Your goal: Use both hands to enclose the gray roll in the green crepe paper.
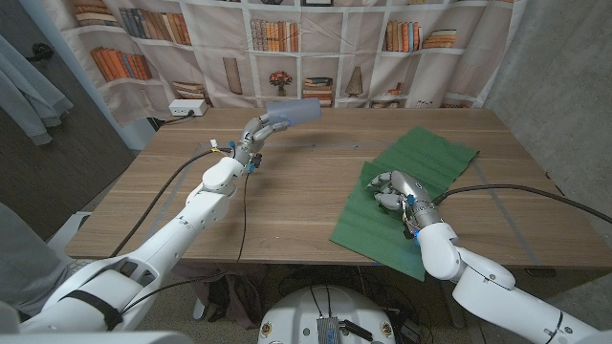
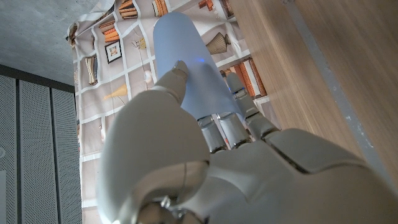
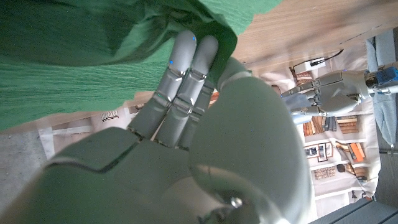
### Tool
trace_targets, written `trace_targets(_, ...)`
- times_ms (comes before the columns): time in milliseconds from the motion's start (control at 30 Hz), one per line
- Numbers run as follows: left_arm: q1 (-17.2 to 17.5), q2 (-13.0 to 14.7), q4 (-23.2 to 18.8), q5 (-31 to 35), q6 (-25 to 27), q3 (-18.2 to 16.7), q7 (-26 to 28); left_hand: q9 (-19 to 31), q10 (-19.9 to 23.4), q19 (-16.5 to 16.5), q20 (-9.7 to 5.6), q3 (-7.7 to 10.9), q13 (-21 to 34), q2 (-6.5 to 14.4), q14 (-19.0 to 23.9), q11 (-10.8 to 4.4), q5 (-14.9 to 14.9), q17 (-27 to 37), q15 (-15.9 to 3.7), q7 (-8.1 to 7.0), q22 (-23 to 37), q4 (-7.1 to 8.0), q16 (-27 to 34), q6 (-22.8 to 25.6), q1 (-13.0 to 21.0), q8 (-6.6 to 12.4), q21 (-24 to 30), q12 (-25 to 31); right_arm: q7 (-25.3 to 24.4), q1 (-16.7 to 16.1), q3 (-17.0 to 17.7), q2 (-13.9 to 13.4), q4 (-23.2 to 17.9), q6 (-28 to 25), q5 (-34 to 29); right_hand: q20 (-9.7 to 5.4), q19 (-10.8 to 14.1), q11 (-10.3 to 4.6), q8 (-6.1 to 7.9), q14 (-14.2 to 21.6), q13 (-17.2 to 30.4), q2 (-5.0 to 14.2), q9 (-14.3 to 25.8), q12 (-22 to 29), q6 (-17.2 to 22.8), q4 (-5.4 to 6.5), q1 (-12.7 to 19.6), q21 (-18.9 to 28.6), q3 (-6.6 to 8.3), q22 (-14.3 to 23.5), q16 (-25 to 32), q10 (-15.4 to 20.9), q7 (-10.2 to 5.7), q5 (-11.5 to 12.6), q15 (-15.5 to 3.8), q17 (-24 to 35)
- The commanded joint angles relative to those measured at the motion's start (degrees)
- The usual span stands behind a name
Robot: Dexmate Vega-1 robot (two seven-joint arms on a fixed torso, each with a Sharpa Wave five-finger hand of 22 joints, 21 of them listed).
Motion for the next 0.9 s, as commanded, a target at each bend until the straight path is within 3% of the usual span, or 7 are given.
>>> trace_targets(33, 0.5, -0.1, -0.7, -0.1, 0.3, 0.1, 0.2, 0.1, 0.3, -0.2, -1.40, 0.67, 0.2, 0.1, 0.3, -0.15, 0.3, 0.1, -7.02, 0.12, 0.0, 0.12, 0.0, 0.5, 0.3, 0.11, 0.6, 0.5, -3.0, -3.8, 6.7, 2.3, -0.6, 6.6, 7.4, -6.29, 0.1, -1.04, -0.53, -0.1, -0.3, 0.64, -0.6, -0.5, 0.9, -0.26, 1.2, 0.4, 1.33, -0.4, -0.6, 1.6, 0.00, -0.3, -1.05, -0.2)
trace_targets(467, -0.4, 0.2, -0.5, -0.2, 1.2, 1.0, -2.0, 0.2, 0.1, -0.4, -1.37, 0.67, 0.3, 0.1, 0.2, -0.15, 0.3, 0.1, -7.00, 0.12, -0.4, 0.18, 0.0, 0.3, 0.3, 0.15, 1.2, 0.6, -2.9, -5.5, 14.1, 5.6, -1.5, 13.2, 17.0, -6.32, -0.1, -0.53, -2.08, -0.4, -1.9, 0.32, -2.6, -2.0, 2.2, -0.23, 1.4, 0.0, 2.15, -2.0, -2.2, 2.6, 0.51, -2.0, -0.98, -0.4)
trace_targets(700, -1.7, -0.3, 0.5, 0.1, 1.3, 1.5, -3.0, 0.2, -0.1, -0.6, -1.29, 0.70, 0.4, 0.1, 0.0, -0.14, 0.3, 0.2, -6.98, 0.24, -0.6, 0.22, -0.1, 0.2, 0.3, 0.11, 1.5, 0.7, -1.6, -5.1, 16.0, 6.4, -1.2, 18.1, 19.3, -6.35, -0.5, -0.71, -2.94, -0.8, -1.6, 0.34, -3.5, -2.4, 2.3, 0.04, 1.1, -0.4, 2.41, -2.8, -3.1, 2.4, 0.49, -3.2, -0.83, -0.6)
trace_targets(833, -2.6, -0.6, 1.2, 0.3, 1.2, 1.8, -3.6, 0.1, -0.1, -0.7, -1.24, 0.74, 0.2, 0.2, -0.1, -0.03, 0.3, 0.2, -6.98, 0.19, -0.7, 0.30, -0.1, 0.2, 0.3, 0.07, 1.7, 0.7, 0.5, -4.9, 16.8, 6.6, -0.1, 22.0, 21.6, -6.35, -0.7, -0.70, -3.25, -1.0, -1.6, 0.40, -3.8, -2.6, 2.5, 0.04, 1.1, -0.5, 2.57, -3.2, -3.4, 2.5, 0.43, -3.7, -0.89, -0.7)
trace_targets(900, -3.1, -0.7, 1.7, 0.5, 1.0, 1.9, -3.8, 0.1, -0.2, -0.7, -1.25, 0.75, 0.2, 0.3, -0.1, -0.04, 0.3, 0.2, -6.96, 0.09, -0.8, 0.32, -0.1, 0.1, 0.3, 0.08, 1.8, 0.6, 3.1, -4.7, 17.4, 5.8, 1.2, 25.4, 23.2, -6.34, -0.8, -1.42, -3.61, -0.9, -2.0, 0.47, -4.1, -2.9, 2.7, 0.10, 1.0, -0.6, 2.72, -3.6, -3.8, 2.9, 0.08, -4.3, -0.86, -0.8)
